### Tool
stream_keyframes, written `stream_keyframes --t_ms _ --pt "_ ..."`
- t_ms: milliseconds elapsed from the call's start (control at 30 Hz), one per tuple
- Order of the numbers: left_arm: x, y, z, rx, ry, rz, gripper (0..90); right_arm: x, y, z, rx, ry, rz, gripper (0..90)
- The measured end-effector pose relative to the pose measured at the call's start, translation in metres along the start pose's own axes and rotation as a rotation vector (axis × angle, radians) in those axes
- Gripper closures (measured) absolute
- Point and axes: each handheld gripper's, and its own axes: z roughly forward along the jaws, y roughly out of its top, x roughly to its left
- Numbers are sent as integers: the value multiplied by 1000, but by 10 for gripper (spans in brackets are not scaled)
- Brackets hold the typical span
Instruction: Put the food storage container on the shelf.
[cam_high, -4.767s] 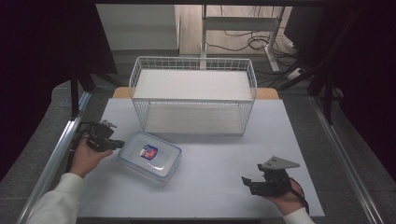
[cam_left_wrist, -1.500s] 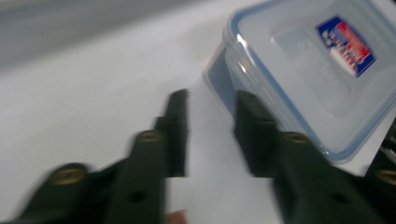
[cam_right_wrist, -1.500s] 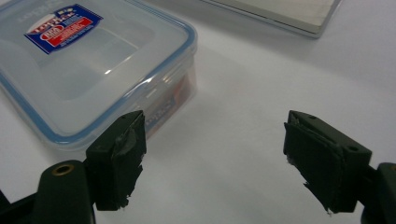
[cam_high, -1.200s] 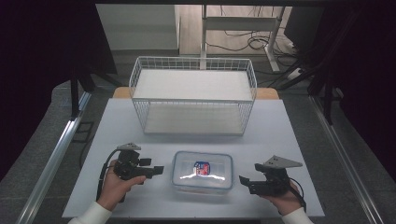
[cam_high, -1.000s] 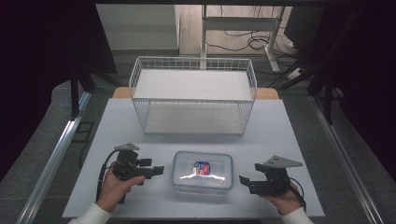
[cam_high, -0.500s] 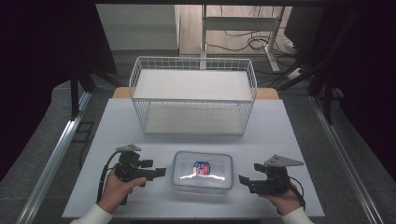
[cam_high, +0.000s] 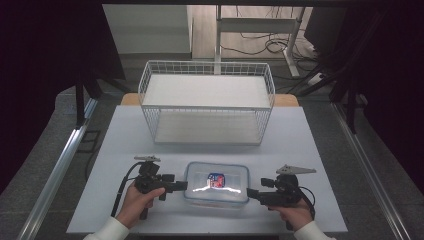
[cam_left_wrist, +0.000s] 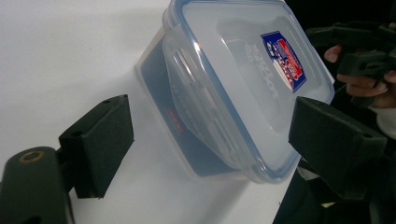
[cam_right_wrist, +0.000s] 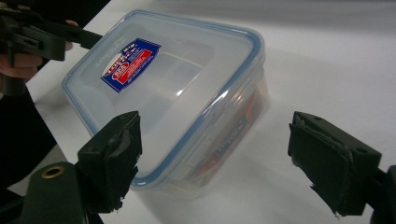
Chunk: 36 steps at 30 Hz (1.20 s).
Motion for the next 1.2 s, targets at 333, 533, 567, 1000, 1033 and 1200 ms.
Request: stream_keyframes --t_ms 333,533,567,1000,1033,1200 --pt "11 8 19 52 -101 -17 183 -5 4 16 33 53 53 145" --pt "13 8 25 63 -133 -36 245 -10 6 30 59 104 122 135" --pt "13 8 25 63 -133 -36 259 -10 6 30 59 104 122 135" --pt "8 7 18 39 -135 -66 382 -14 4 28 80 171 296 380" --pt "8 7 18 39 -135 -66 393 -14 4 27 73 176 307 395" --pt "2 3 12 22 -126 -62 430 -12 4 22 62 174 358 460"
